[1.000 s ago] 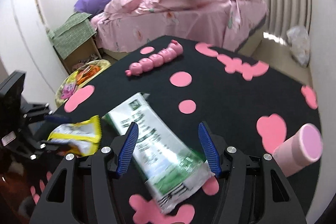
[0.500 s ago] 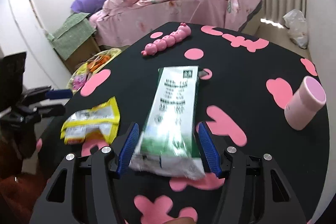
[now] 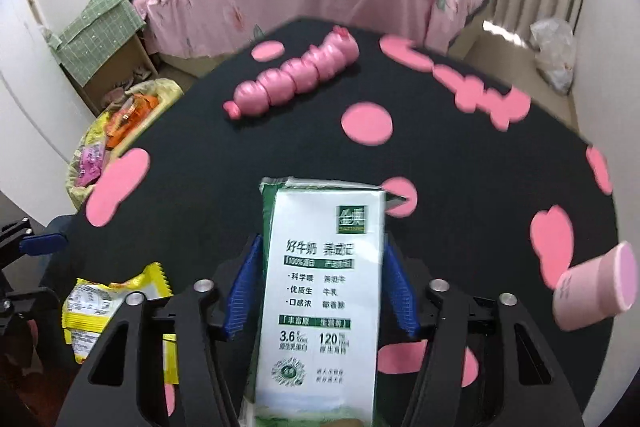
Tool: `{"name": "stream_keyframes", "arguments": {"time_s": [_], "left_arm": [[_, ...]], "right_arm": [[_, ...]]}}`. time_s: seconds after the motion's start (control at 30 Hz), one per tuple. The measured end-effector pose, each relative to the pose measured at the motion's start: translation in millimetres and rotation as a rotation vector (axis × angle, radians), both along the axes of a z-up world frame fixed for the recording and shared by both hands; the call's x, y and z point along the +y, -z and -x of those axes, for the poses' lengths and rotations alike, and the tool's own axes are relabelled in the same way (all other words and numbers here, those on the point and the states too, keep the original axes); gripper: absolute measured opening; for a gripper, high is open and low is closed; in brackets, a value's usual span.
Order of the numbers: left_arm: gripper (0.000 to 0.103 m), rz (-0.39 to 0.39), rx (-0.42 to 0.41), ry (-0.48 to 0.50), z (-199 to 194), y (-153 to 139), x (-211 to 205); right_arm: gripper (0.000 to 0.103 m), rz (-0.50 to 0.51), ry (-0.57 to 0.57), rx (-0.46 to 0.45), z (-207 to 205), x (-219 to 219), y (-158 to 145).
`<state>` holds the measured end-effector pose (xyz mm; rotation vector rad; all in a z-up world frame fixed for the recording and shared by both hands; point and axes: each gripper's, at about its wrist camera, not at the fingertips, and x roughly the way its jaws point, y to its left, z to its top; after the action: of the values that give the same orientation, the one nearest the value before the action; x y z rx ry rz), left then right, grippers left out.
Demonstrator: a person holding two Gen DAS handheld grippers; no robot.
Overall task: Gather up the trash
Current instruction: 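Grasp the yellow wrapper with the left gripper while the right gripper grasps the milk carton, then lift and carry the yellow wrapper and milk carton over the trash bag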
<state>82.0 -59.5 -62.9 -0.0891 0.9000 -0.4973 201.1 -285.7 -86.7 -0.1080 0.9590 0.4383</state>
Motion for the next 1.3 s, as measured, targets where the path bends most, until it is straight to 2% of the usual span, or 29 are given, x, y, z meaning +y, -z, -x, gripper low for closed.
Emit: {"name": "stream_keyframes", "arguments": {"time_s": [0.17, 0.33, 0.43, 0.57, 0.7, 0.77, 1.03, 1.1, 1.17, 1.3], "left_arm": [[0.058, 0.027, -0.015, 0.060, 7, -2, -9], [0.058, -0.027, -0.022, 0.113, 11, 1, -31], [0.058, -0.058, -0.026, 0.155, 12, 3, -43], [0.058, -0.113, -0.030, 0.158, 2, 4, -53], [0.058, -0.207, 0.002, 0.149, -10, 12, -59], [0.058, -0.228, 0.019, 0.151, -10, 15, -60], [0.058, -0.231, 0.064, 0.131, 2, 22, -50], [0.055, -0.231, 0.065, 0.120, 5, 21, -49], [0.044, -0.232, 0.064, 0.091, 6, 20, -46], [0.042, -0.177, 0.047, 0.055, 9, 12, -39]], "right_arm": [[0.054, -0.044, -0.009, -0.128, 32, -8, -35], [0.053, -0.097, 0.006, -0.251, 69, -28, -62], [0.053, -0.140, 0.030, -0.294, 88, -44, -70], [0.053, -0.182, 0.080, -0.308, 104, -65, -72], [0.053, -0.211, 0.108, -0.308, 113, -80, -70], [0.053, -0.220, 0.110, -0.316, 118, -84, -71], [0.053, -0.227, 0.124, -0.343, 128, -89, -74], [0.053, -0.231, 0.125, -0.346, 130, -90, -74], [0.053, -0.236, 0.125, -0.351, 133, -90, -76], [0.053, -0.235, 0.113, -0.378, 142, -88, -85]]}}
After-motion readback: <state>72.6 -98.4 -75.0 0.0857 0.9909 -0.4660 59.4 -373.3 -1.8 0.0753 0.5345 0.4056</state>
